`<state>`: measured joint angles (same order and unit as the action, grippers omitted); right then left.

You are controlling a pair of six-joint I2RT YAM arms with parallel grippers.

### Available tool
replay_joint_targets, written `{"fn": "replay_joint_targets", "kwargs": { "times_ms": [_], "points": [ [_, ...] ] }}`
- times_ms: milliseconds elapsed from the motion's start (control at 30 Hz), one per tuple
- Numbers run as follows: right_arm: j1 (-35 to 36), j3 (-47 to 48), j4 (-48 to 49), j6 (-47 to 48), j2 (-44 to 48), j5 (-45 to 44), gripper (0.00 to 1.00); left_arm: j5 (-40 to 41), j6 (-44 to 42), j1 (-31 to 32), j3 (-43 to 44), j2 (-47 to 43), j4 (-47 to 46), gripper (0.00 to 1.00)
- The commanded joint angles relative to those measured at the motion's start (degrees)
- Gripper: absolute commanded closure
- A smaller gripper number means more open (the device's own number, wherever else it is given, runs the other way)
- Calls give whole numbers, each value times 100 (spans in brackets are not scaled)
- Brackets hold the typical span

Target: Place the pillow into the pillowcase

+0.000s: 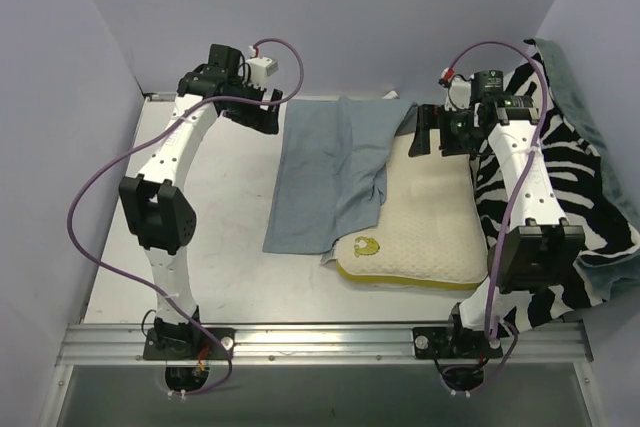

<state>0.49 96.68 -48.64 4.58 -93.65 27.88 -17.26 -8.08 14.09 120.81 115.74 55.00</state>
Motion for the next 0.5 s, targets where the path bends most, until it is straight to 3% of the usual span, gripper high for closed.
{"fn": "replay_joint_targets", "kwargs": {
  "times_ms": [0, 233, 467],
  "points": [
    [65, 464, 258, -334, -328, 60, 1, 170, -107, 121, 152, -97, -455, 3],
    [74, 2105, 803, -1117, -1970, -221, 4, 232, 358, 85, 1336, 1377, -561, 3],
    [48, 2978, 1567, -1363, -3097, -1125, 9, 521, 728, 112, 2490, 2768, -1148, 2]
  ]
}}
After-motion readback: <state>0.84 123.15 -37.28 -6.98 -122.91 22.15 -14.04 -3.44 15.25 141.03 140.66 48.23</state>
